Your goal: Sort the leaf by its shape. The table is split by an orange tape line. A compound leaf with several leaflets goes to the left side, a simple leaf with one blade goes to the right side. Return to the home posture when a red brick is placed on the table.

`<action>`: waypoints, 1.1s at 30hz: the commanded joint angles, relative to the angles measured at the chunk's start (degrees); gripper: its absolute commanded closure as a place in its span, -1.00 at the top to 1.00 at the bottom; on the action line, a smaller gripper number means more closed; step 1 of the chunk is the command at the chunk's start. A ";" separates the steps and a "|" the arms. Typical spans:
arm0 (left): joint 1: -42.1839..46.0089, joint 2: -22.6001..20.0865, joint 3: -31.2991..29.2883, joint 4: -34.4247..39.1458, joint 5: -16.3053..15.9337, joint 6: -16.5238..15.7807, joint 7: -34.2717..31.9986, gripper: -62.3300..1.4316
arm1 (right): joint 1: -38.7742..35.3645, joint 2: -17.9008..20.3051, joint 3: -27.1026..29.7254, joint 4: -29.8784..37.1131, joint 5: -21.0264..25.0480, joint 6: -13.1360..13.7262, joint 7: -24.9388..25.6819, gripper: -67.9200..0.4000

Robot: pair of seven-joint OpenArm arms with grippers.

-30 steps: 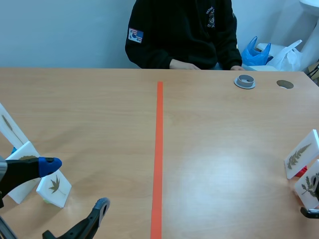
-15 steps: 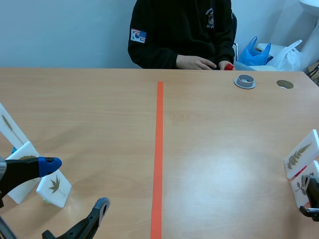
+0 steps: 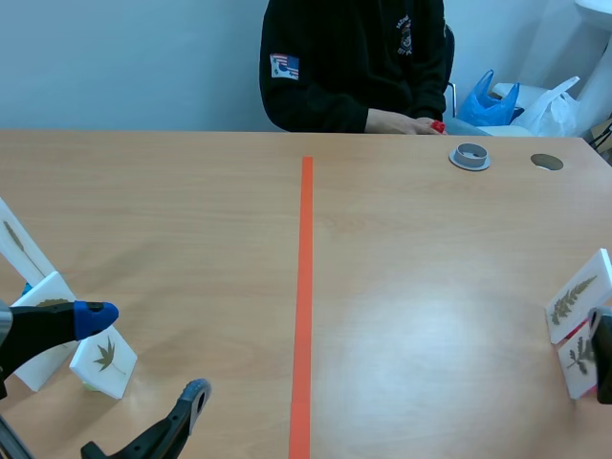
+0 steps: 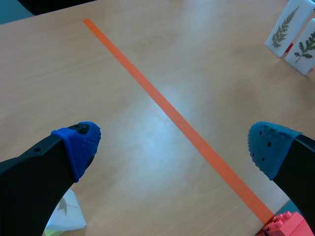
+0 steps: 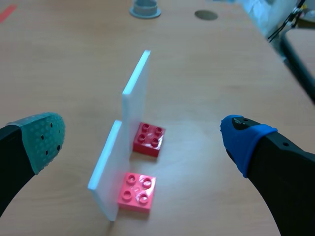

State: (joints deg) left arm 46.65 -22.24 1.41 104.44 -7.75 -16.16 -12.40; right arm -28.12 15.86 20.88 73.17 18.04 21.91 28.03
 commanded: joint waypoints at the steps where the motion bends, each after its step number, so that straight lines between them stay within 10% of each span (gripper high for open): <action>1: -0.15 -0.02 -0.26 0.13 -0.57 0.13 -1.07 1.00 | -1.81 0.66 1.55 3.96 0.59 0.50 0.13 1.00; 17: -0.15 -0.02 -0.26 0.13 -0.57 0.13 -1.05 1.00 | -12.17 0.63 1.79 28.57 0.17 6.32 -9.40 1.00; 33: -0.15 -0.02 -0.26 0.13 -0.57 0.13 -1.07 1.00 | -11.72 0.63 -19.50 31.36 -3.19 3.85 -12.28 1.00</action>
State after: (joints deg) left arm 46.65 -22.24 1.41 104.44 -7.75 -16.16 -12.43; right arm -40.51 15.90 0.82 104.25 14.46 26.13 14.87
